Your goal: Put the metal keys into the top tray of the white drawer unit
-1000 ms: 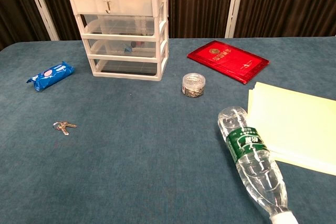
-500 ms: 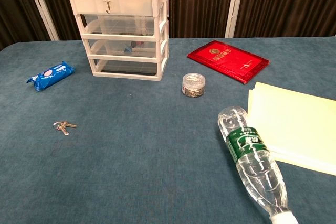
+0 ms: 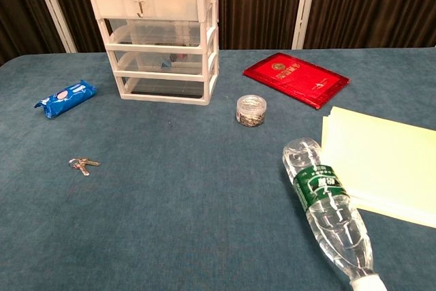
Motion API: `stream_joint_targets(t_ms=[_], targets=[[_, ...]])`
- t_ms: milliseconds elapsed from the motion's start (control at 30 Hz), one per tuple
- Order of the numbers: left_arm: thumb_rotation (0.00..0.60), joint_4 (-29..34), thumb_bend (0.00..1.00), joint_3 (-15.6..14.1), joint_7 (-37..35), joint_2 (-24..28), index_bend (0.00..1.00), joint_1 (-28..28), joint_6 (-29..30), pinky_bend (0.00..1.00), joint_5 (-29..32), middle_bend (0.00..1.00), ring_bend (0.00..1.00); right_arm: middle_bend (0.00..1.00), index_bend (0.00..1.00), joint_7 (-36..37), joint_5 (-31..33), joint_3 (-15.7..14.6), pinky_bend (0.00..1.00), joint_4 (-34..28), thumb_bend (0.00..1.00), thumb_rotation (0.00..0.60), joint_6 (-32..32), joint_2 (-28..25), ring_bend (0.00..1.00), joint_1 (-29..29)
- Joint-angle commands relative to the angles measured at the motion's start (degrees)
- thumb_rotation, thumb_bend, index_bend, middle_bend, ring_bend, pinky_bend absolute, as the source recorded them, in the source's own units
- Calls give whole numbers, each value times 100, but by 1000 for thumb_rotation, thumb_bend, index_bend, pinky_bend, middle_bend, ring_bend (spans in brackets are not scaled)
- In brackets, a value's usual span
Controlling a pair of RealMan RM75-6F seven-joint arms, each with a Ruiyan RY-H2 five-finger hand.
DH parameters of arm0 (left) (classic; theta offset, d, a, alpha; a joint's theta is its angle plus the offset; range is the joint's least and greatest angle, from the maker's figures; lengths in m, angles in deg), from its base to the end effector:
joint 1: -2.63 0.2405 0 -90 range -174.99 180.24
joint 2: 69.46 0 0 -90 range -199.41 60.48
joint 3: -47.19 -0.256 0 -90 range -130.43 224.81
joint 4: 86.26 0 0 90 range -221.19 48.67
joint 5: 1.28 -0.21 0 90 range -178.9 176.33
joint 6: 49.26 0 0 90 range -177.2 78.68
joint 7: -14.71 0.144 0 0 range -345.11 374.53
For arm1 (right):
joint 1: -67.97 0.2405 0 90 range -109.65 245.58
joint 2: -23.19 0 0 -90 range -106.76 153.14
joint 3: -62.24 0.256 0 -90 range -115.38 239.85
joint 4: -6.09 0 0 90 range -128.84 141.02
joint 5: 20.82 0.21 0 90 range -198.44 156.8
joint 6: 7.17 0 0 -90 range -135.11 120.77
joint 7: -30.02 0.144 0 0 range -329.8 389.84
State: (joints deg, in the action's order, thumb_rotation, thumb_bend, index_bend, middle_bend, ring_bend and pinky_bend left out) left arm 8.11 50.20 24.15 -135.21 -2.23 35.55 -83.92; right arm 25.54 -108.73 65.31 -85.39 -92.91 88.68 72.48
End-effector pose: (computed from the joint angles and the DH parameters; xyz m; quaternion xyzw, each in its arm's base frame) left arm -0.3091 0.1806 0.1492 -0.5986 -0.3725 -0.3473 0.6183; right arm -0.3076 -0.1799 0.1529 0.6128 -0.3567 0.3779 0.5954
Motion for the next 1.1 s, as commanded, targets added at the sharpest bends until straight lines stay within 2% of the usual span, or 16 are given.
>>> stream_joint_targets(t_ms=[33, 167, 200, 233, 300, 400, 567, 767, 933, 1100], targets=[[600, 34, 0, 7, 19, 3, 0, -6, -35, 0, 47, 0, 0, 0, 0, -16, -23, -12, 0, -6, 0, 600, -5, 8, 0, -2], [600, 115, 4, 59, 122, 0, 30, -54, -87, 6, 124, 2, 1, 0, 0, -15, -42, -14, 0, -4, 0, 600, -19, 18, 0, -3], [600, 122, 15, 92, 192, -16, 67, -83, -79, 40, 119, 40, 32, 0, 0, -11, -38, -12, 0, -4, 0, 600, -15, 20, 0, -2], [600, 131, 31, 129, 255, -44, 101, -107, -62, 80, 127, 98, 81, 0, 0, -7, -36, -14, 0, -5, 0, 600, -13, 19, 0, -3], [600, 148, 92, 217, 382, -116, 234, -166, -25, 252, 141, 376, 321, 0, 0, -3, -36, -18, 0, -5, 0, 600, -7, 19, 0, -3], [600, 237, 129, 387, 582, -296, 364, -330, -98, 421, 256, 660, 571, 0, 0, 2, -49, -23, 0, -7, 0, 600, -7, 17, 0, -2], [600, 427, 198, 585, 1001, -581, 457, -656, -540, 549, 727, 890, 766, 0, 0, 10, -35, -22, 0, -19, 0, 600, 20, 12, 0, 7], [600, 465, 237, 867, 1773, -1057, 476, -1132, -1002, 611, 1482, 991, 853, 0, 0, 68, -20, -22, 0, -26, 0, 600, 50, 1, 0, 16], [600, 485, 266, 1094, 2481, -1374, 477, -1540, -1307, 623, 2272, 1000, 866, 0, 0, 129, 1, -15, 0, -31, 0, 600, 97, -8, 0, 37], [600, 429, 282, 1192, 2953, -1661, 474, -1852, -1440, 623, 2905, 1000, 867, 0, 0, 184, 14, -9, 0, -19, 0, 600, 131, -5, 0, 57]])
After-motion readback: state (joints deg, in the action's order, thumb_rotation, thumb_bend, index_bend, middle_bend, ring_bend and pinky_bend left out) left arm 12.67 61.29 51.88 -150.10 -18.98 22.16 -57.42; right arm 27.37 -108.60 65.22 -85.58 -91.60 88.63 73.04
